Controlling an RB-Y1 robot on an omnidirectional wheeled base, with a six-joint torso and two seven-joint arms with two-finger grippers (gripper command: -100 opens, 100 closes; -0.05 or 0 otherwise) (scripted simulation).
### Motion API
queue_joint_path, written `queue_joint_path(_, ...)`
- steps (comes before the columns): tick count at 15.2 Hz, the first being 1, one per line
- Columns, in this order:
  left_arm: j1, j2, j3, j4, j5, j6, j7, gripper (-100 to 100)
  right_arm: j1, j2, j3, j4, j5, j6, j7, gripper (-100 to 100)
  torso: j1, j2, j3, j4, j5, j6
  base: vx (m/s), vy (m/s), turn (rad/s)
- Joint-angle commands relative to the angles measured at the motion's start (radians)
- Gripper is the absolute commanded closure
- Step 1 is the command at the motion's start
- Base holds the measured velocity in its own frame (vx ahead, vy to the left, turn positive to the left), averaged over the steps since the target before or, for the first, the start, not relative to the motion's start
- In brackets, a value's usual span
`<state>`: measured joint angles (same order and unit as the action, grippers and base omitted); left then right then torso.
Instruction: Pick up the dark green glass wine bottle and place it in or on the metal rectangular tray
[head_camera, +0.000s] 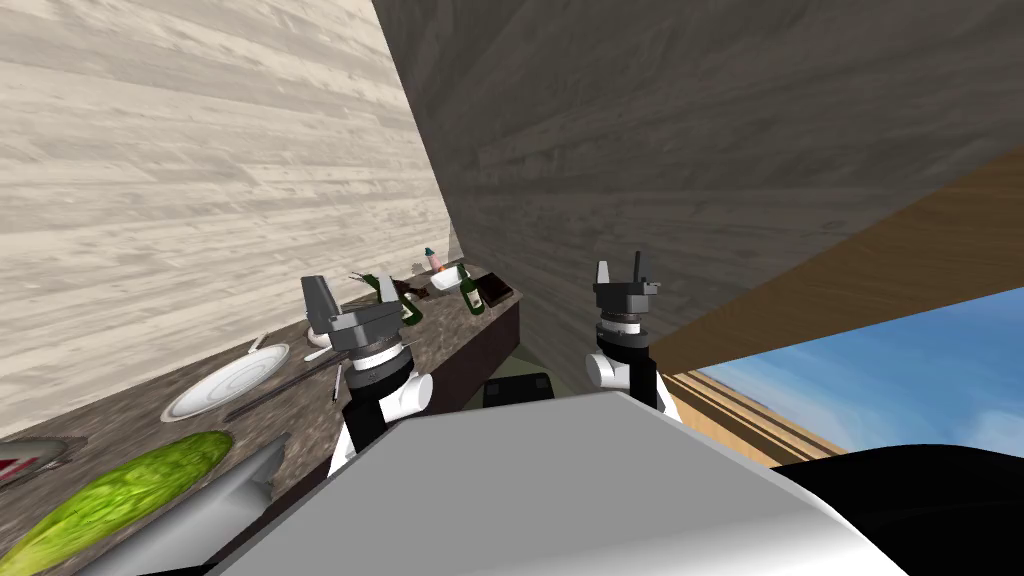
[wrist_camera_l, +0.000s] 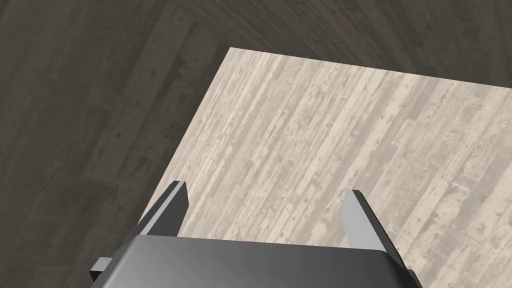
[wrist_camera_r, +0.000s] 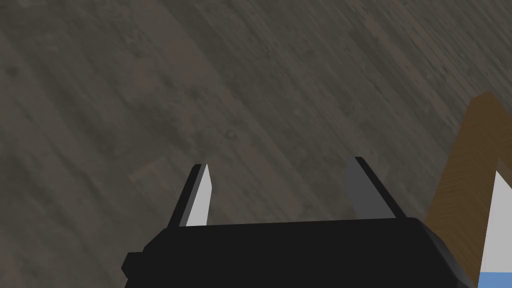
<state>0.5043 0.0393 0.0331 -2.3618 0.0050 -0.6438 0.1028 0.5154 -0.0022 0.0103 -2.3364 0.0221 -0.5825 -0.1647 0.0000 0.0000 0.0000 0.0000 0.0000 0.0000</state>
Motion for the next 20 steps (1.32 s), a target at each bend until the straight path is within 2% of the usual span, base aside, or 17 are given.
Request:
queue_joint_path(1,-0.004,0.040,0.001,0.011,-0.009,0.012,0.003,-100,0.000,0.000,0.000,0.000,0.000,0.000,0.000,0,0.000,0.000,0.000,0.000,0.000,0.000,-0.014,0.001,-0.049)
queue_joint_path(3,-0.010,0.085,0.002,0.026,-0.023,0.030,0.009,-100,0.000,0.000,0.000,0.000,0.000,0.000,0.000,0,0.001,0.001,0.001,0.000,0.000,0.000,-0.046,0.008,-0.083)
queue_joint_path(4,-0.010,0.085,0.002,0.026,-0.023,0.030,0.009,-100,0.000,0.000,0.000,0.000,0.000,0.000,0.000,0,0.001,0.003,0.001,0.000,0.000,0.000,-0.060,0.013,-0.063)
queue_joint_path(6,-0.018,0.138,0.004,0.046,-0.042,0.057,0.017,-100,0.000,0.000,0.000,0.000,0.000,0.000,0.000,0,0.001,0.004,0.002,0.001,0.000,0.000,-0.065,0.010,-0.071)
queue_joint_path(7,-0.018,0.141,0.004,0.046,-0.042,0.057,0.017,-100,0.000,0.000,0.000,0.000,0.000,0.000,0.000,0,0.001,0.005,0.003,0.001,0.000,0.000,-0.070,0.010,-0.062)
queue_joint_path(8,-0.022,0.173,0.006,0.058,-0.053,0.072,0.022,-100,0.000,0.000,0.000,0.000,0.000,0.000,0.000,0,0.001,0.005,0.003,0.001,0.000,0.000,-0.073,0.014,-0.071)
queue_joint_path(9,-0.022,0.173,0.006,0.058,-0.053,0.072,0.022,-100,0.000,0.000,0.000,0.000,0.000,0.000,0.000,0,0.001,0.005,0.003,0.001,0.000,0.000,-0.062,0.012,-0.054)
queue_joint_path(10,-0.027,0.208,0.008,0.071,-0.065,0.090,0.027,-100,0.000,0.000,0.000,0.000,0.000,0.000,0.000,0,0.001,0.005,0.003,0.001,0.000,0.000,-0.056,0.012,-0.064)
queue_joint_path(12,-0.032,0.245,0.011,0.084,-0.078,0.108,0.033,-100,0.000,0.000,0.000,0.000,0.000,0.000,0.000,0,0.002,0.005,0.003,0.001,0.000,0.000,-0.078,0.010,-0.104)
queue_joint_path(13,-0.038,0.276,0.013,0.098,-0.092,0.128,0.039,-100,0.000,0.000,0.000,0.000,0.000,0.000,0.000,0,0.001,0.006,0.003,0.001,0.000,0.000,-0.094,0.014,-0.076)
queue_joint_path(14,-0.038,0.284,0.013,0.098,-0.092,0.128,0.039,-100,0.000,0.000,0.000,0.000,0.000,0.000,0.000,0,0.002,0.006,0.003,0.001,0.000,0.000,-0.088,0.025,-0.063)
queue_joint_path(15,-0.043,0.316,0.016,0.112,-0.107,0.149,0.046,-100,0.000,0.000,0.000,0.000,0.000,0.000,0.000,0,0.002,0.006,0.004,0.001,0.000,0.000,-0.087,0.020,-0.085)
queue_joint_path(16,-0.043,0.325,0.016,0.112,-0.107,0.149,0.046,-100,0.000,0.000,0.000,0.000,0.000,0.000,0.000,0,0.002,0.007,0.004,0.001,0.000,0.000,-0.080,0.012,-0.068)
queue_joint_path(20,-0.055,0.410,0.021,0.143,-0.138,0.193,0.060,-100,0.000,0.000,0.000,0.000,0.000,0.000,0.000,0,0.002,0.006,0.003,0.001,0.000,0.000,-0.075,0.009,-0.082)
